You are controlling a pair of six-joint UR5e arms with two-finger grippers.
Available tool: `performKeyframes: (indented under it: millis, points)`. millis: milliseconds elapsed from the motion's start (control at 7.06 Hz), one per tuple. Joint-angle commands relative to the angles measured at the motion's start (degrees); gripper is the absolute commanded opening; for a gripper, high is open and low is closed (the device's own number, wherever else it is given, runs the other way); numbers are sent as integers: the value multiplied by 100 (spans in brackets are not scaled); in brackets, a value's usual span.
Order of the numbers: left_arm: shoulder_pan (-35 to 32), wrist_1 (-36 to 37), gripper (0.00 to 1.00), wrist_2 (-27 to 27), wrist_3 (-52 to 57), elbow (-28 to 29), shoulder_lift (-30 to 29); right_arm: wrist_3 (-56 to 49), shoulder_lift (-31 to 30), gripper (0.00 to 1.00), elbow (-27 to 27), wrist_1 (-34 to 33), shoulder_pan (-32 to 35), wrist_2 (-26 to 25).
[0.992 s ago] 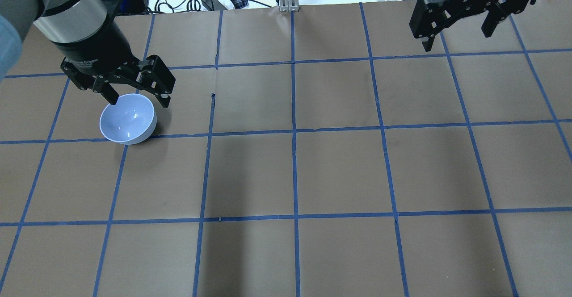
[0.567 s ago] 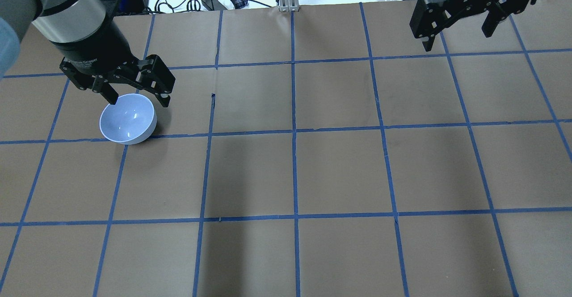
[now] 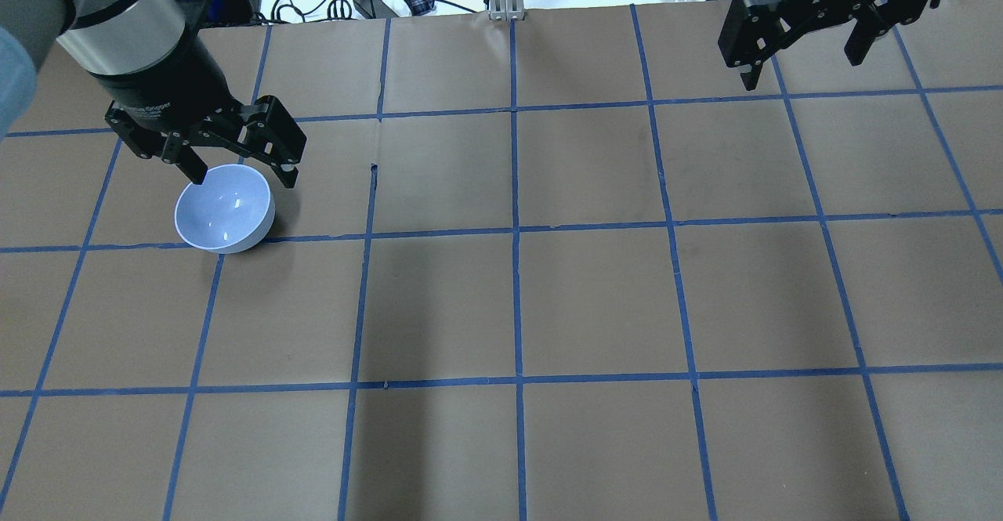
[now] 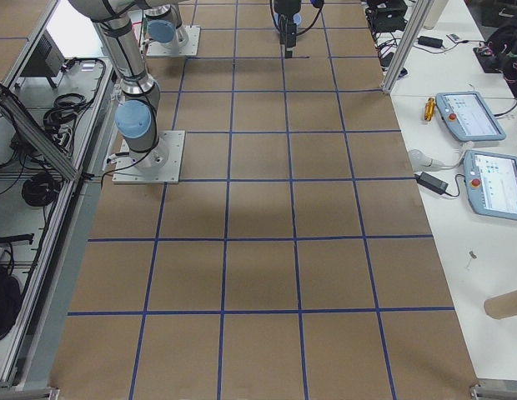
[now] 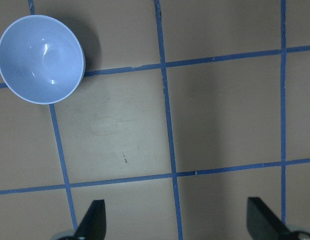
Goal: Stack green bowl on blue bowl
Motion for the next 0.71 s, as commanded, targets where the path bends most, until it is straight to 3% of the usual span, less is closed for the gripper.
performKeyframes:
  millis: [0,567]
  points:
    - [32,-11,100,52,25,-3,12,0,0,100,0,0,1,0]
    - [128,16,100,52,138,23,3,0,0,100,0,0,1,0]
